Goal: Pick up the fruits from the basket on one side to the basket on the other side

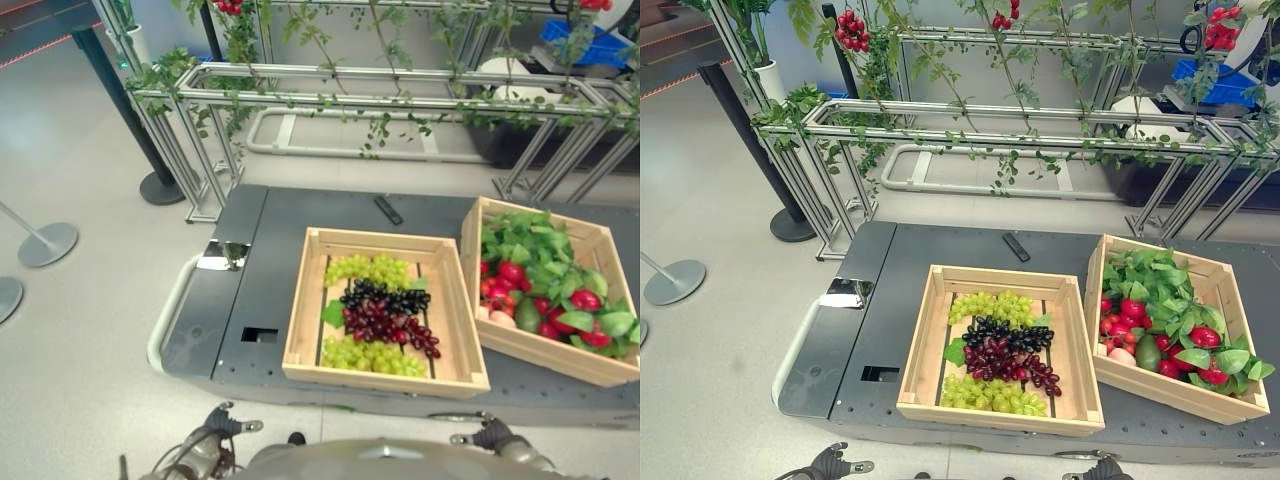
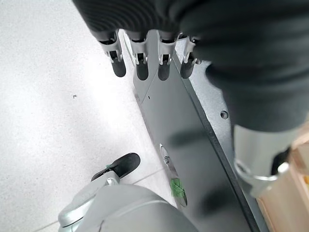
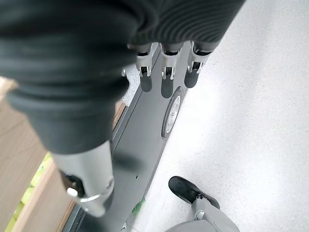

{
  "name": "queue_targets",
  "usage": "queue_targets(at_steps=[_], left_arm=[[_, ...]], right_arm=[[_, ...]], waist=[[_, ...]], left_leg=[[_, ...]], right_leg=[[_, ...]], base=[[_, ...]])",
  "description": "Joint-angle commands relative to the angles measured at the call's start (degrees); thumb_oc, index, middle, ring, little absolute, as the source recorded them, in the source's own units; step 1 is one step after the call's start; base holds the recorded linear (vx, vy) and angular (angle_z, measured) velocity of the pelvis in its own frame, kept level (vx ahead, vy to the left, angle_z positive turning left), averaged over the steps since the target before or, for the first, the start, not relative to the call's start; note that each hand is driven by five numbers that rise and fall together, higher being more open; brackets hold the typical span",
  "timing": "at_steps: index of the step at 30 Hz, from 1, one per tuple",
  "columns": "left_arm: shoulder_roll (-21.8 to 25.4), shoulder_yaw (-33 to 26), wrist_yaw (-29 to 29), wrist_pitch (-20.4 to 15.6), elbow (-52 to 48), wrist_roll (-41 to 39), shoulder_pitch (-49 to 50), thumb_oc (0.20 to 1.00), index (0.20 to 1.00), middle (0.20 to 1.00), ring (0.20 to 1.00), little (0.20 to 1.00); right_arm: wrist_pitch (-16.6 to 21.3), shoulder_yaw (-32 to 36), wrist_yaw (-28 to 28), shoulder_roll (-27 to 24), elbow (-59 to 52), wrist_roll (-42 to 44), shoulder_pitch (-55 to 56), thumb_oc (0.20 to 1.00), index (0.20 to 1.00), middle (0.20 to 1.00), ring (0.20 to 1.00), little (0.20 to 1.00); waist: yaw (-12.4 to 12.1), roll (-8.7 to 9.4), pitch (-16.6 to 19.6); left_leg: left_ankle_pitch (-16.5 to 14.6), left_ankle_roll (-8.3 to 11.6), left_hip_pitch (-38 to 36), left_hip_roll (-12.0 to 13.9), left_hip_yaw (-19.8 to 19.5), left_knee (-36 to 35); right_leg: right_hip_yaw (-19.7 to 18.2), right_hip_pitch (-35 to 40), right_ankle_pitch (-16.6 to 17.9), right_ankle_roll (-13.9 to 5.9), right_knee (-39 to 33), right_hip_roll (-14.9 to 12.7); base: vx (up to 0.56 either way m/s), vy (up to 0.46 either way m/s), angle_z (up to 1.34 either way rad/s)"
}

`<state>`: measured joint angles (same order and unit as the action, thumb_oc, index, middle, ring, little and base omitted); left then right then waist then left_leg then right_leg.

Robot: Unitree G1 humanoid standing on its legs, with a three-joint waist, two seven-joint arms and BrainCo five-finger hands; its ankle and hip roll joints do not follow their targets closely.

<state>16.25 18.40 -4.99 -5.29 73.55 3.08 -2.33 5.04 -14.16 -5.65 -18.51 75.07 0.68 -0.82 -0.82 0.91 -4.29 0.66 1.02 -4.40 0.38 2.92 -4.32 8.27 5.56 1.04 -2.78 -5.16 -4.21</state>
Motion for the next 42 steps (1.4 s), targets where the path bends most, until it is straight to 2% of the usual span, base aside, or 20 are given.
queue_targets(at_steps=[1,5,8,11,12,14,15,17,18,19,22,23,25,29,33,37,42], left_arm=[[0.3,-1.9,-0.3,0.0,2.7,-1.7,-3.5,1.0,1.0,1.0,1.0,1.0],[1.3,-1.9,0.0,-0.1,1.5,-1.8,-3.8,1.0,1.0,1.0,1.0,1.0],[3.1,-2.2,0.4,-0.1,0.6,-1.6,-3.8,1.0,1.0,1.0,1.0,1.0],[6.4,-3.7,1.0,-0.2,-0.9,-1.8,-3.0,1.0,1.0,1.0,1.0,1.0],[6.4,-3.7,1.0,-0.2,-0.9,-1.8,-3.0,1.0,1.0,1.0,1.0,1.0],[8.7,-4.7,1.6,-0.4,-2.9,-2.4,-1.7,1.0,1.0,1.0,1.0,1.0],[10.2,-4.9,2.7,-0.6,-4.2,-2.6,-0.3,1.0,1.0,1.0,1.0,1.0],[10.6,-5.0,3.4,-0.8,-4.5,-2.5,0.7,1.0,1.0,1.0,1.0,1.0],[10.5,-5.2,3.6,-0.9,-4.2,-2.5,1.1,1.0,1.0,1.0,1.0,1.0],[10.5,-5.2,3.6,-0.9,-4.2,-2.5,1.1,1.0,1.0,1.0,1.0,1.0],[9.8,-5.4,4.5,-1.4,-4.0,-2.3,2.3,1.0,1.0,1.0,1.0,1.0],[9.8,-5.4,4.5,-1.4,-4.0,-2.3,2.3,1.0,1.0,1.0,1.0,1.0],[9.2,-5.1,4.6,-1.6,-3.5,-2.4,2.7,1.0,1.0,1.0,1.0,1.0],[8.3,-4.7,4.5,-1.8,-3.9,-2.7,3.1,1.0,1.0,1.0,1.0,1.0],[7.7,-3.7,4.5,-2.0,-4.5,-2.7,3.1,1.0,1.0,1.0,1.0,1.0],[7.7,-2.3,4.4,-2.0,-4.8,-2.6,2.3,1.0,1.0,1.0,1.0,1.0],[9.1,-1.2,3.9,-2.2,-6.0,-2.6,1.2,1.0,1.0,1.0,1.0,1.0]], right_arm=[[0.2,-0.2,-0.1,-0.7,0.7,1.0,-2.2,1.0,1.0,1.0,1.0,1.0],[0.6,-1.4,1.1,-2.0,-2.6,1.1,-2.5,1.0,1.0,1.0,1.0,1.0],[0.7,-2.8,2.7,-4.6,-8.3,0.1,-2.2,1.0,1.0,1.0,1.0,1.0],[0.7,-2.4,5.7,-11.6,-24.4,0.7,-1.0,1.0,1.0,1.0,1.0,1.0],[0.6,-2.4,5.8,-11.7,-24.5,0.7,-0.9,1.0,1.0,1.0,1.0,1.0],[1.4,-0.8,9.7,-19.4,-38.2,3.6,1.2,1.0,1.0,1.0,1.0,1.0],[2.5,1.7,13.3,-28.3,-48.3,7.5,4.3,1.0,1.0,1.0,1.0,1.0],[3.7,3.1,16.4,-36.0,-54.4,10.1,6.3,1.0,1.0,1.0,1.0,1.0],[4.0,3.9,17.4,-39.1,-56.9,11.0,6.5,1.0,1.0,1.0,1.0,1.0],[3.9,4.0,17.4,-39.2,-57.1,11.0,6.6,1.0,1.0,1.0,1.0,1.0],[4.9,5.4,20.5,-48.4,-62.2,14.4,5.6,1.0,1.0,1.0,1.0,1.0],[4.9,5.4,20.5,-48.4,-62.2,14.4,5.6,1.0,1.0,1.0,1.0,1.0],[5.0,4.4,20.9,-51.6,-62.7,15.4,2.0,1.0,1.0,1.0,1.0,1.0],[5.1,1.3,20.5,-53.0,-61.9,14.9,-3.5,1.0,1.0,1.0,1.0,1.0],[5.1,-2.4,19.9,-53.1,-60.6,14.5,-9.4,1.0,1.0,1.0,1.0,1.0],[4.8,-9.1,19.2,-51.9,-58.7,14.1,-18.7,1.0,1.0,1.0,1.0,1.0],[5.0,-14.6,16.9,-50.4,-56.3,13.9,-28.9,1.0,1.0,1.0,1.0,1.0]], waist=[[-0.6,1.93,-0.5],[-0.7,2.48,-1.3],[-0.9,3.54,-2.3],[-0.9,5.24,-3.8],[-0.9,5.21,-3.7],[-0.8,6.22,-4.5],[-0.7,7.08,-4.9],[-0.7,7.65,-5.2],[-0.6,7.81,-5.2],[-0.6,7.74,-5.2],[-0.6,8.49,-5.3],[-0.6,8.49,-5.3],[-0.6,8.9,-5.2],[-0.9,9.17,-5.3],[-1.2,9.22,-5.9],[-1.7,9.37,-7.3],[-2.4,8.64,-10.9]], left_leg=[[-2.3,0.7,1.8,-0.3,-1.8,3.0],[-2.0,0.8,2.9,-0.2,-2.0,3.4],[-1.7,0.93,4.1,-0.1,-2.0,3.9],[-1.4,1.11,5.6,0.1,-1.7,4.7],[-1.5,1.11,5.6,0.1,-1.7,4.8],[-1.3,1.28,6.3,0.1,-1.5,5.3],[-1.3,1.43,6.7,0.2,-1.4,5.6],[-1.3,1.53,6.9,0.2,-1.2,5.8],[-1.3,1.57,6.9,0.3,-1.1,5.7],[-1.3,1.57,6.9,0.3,-1.1,5.7],[-1.3,1.76,6.9,0.5,-0.5,5.5],[-1.3,1.76,6.9,0.5,-0.5,5.5],[-1.3,1.86,6.8,0.7,-0.2,5.5],[-1.4,1.82,6.7,0.8,0.0,5.4],[-1.4,1.8,7.4,0.6,-0.3,5.9],[-1.8,1.4,8.8,0.0,-0.7,7.5],[-2.2,0.2,12.5,-1.7,-1.7,10.4]], right_leg=[[-1.8,-3.0,1.9,-4.29,4.0,-3.5],[-1.8,-4.0,2.1,-4.3,4.3,-3.4],[-1.7,-4.9,2.3,-4.32,4.5,-3.3],[-1.9,-6.4,2.8,-4.59,4.9,-3.2],[-1.9,-6.4,2.8,-4.6,4.9,-3.2],[-2.0,-7.0,3.0,-4.82,5.2,-3.3],[-2.1,-7.3,3.2,-5.08,5.5,-3.3],[-2.1,-7.5,3.3,-5.31,5.6,-3.5],[-2.1,-7.6,3.3,-5.4,5.6,-3.5],[-2.1,-7.6,3.3,-5.4,5.6,-3.5],[-2.5,-7.9,3.8,-5.66,5.4,-3.5],[-2.5,-7.9,3.8,-5.66,5.4,-3.5],[-2.6,-8.0,3.8,-5.66,5.3,-3.3],[-2.7,-8.1,3.9,-5.65,5.3,-3.2],[-2.5,-8.6,3.7,-5.6,5.7,-3.3],[-2.3,-9.9,3.6,-5.68,7.6,-3.7],[-2.7,-14.1,3.3,-6.47,13.3,-4.7]], base=[[0.0,0.0,0.0],[-0.04,-0.023,-0.01],[-0.07,-0.06,0.01],[-0.05,-0.052,0.0],[-0.03,-0.024,-0.04],[-0.04,-0.03,-0.03],[-0.03,-0.025,0.01],[-0.01,-0.006,0.02],[0.0,0.0,0.0],[0.0,0.01,-0.04],[-0.01,0.008,-0.04],[0.0,0.014,-0.1],[0.01,0.006,-0.06],[0.0,0.001,-0.05],[-0.01,0.002,0.0],[-0.05,0.029,-0.01],[-0.08,0.087,0.08]])
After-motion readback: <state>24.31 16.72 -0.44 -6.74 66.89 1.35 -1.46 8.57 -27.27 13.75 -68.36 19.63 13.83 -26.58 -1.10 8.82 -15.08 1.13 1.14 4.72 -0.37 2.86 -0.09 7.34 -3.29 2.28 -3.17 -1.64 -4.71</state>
